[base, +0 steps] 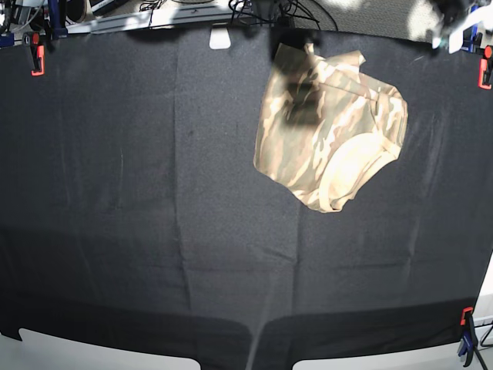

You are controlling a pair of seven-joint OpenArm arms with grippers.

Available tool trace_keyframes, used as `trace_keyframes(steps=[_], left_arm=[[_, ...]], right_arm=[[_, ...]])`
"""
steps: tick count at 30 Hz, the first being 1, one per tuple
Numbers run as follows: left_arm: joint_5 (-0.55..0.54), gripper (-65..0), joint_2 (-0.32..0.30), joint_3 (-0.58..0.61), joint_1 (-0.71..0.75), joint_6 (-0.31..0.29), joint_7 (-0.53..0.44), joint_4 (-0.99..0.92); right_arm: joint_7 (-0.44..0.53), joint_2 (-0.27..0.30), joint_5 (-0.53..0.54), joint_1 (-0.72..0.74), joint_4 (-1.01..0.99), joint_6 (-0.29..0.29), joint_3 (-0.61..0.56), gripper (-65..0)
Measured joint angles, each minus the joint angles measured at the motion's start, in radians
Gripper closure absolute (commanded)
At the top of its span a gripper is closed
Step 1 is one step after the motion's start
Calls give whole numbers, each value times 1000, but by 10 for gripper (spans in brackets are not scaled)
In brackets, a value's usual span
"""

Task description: Layout the t-shirt on the table in an organized manner, then fold the t-shirt properly

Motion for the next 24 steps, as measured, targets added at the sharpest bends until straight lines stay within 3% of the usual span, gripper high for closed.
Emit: trace_keyframes(steps=[2,5,7,10,14,19,24], left_arm=[[-85,-305,26,-2,33,-60,-111,-59],[-235,-305,76,3,48,-221,-247,-165],[-319,-305,98,5,32,-313,-309,-248],[-373,-305,127,3,-53,-397,-372,-389],[-398,-305,179,2,-216,-433,-387,-579],[-477,-305,233,2,-343,-546,-393,-841],[-477,-305,280,2,-442,-618,-536,-1075]], right_arm=[[0,-2,-3,0,0,0,0,-415],[1,-3,-3,-20,0,0,-21,-415],[1,-2,-55,-45,0,0,-72,-415],[9,0,-135,-71,-13,0,-201,-415],[113,-2,-264,-69,-99,0,-384,-415],[296,26,-396,-61,-285,0,-541,-415],[374,80,-502,-11,-509,0,-647,-415]])
